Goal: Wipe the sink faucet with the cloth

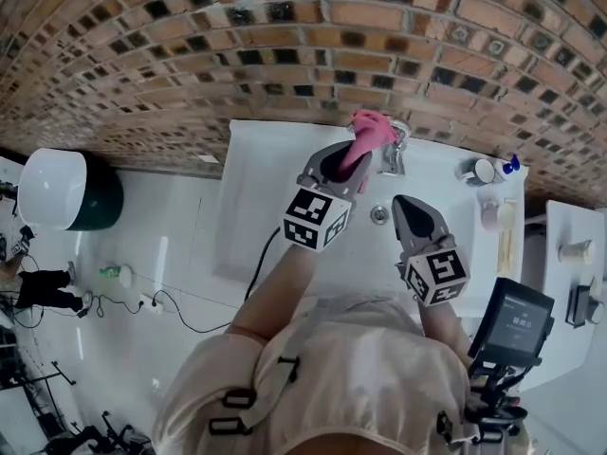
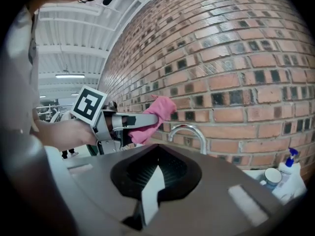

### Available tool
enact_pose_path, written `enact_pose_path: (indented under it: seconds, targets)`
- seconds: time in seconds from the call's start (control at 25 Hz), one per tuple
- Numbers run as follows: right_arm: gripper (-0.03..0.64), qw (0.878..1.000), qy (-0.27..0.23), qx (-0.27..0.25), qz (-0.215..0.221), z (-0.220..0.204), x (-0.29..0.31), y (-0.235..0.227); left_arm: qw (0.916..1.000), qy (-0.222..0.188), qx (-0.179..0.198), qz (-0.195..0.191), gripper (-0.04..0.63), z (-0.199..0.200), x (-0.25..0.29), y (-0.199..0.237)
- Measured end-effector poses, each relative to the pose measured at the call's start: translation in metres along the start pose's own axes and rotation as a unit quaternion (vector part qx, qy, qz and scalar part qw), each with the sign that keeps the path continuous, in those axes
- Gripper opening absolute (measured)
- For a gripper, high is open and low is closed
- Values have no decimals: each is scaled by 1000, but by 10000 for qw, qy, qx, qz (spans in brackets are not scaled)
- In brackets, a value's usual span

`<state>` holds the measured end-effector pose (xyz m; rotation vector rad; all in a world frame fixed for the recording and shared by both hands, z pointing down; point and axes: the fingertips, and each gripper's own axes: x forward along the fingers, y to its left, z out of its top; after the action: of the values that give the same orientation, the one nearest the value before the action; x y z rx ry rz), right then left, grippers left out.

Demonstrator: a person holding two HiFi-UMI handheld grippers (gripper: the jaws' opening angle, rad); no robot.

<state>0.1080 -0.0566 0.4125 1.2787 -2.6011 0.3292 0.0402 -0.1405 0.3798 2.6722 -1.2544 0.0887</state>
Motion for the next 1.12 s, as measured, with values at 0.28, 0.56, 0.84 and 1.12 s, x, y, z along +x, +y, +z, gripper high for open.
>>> enact_pose_path:
  seconds: [0.28,0.56,0.84,1.12]
  targets:
    - [-6,9992,-46,-249,300,12,27,59,9985,-71,91,536,87,-2,-85,43]
    - [-6,9982,249,-227,504,-8,50,103,9881,488,-569,1341,87,-78,-152,113]
    - [-6,9968,575,-21,563,-38,70,120,9681,1514,-682,1878,87,-168,-185,154]
    - [-6,9950,814,202,534,-61,88,127,9470,2379,-819,1997,87,-243,-195,182]
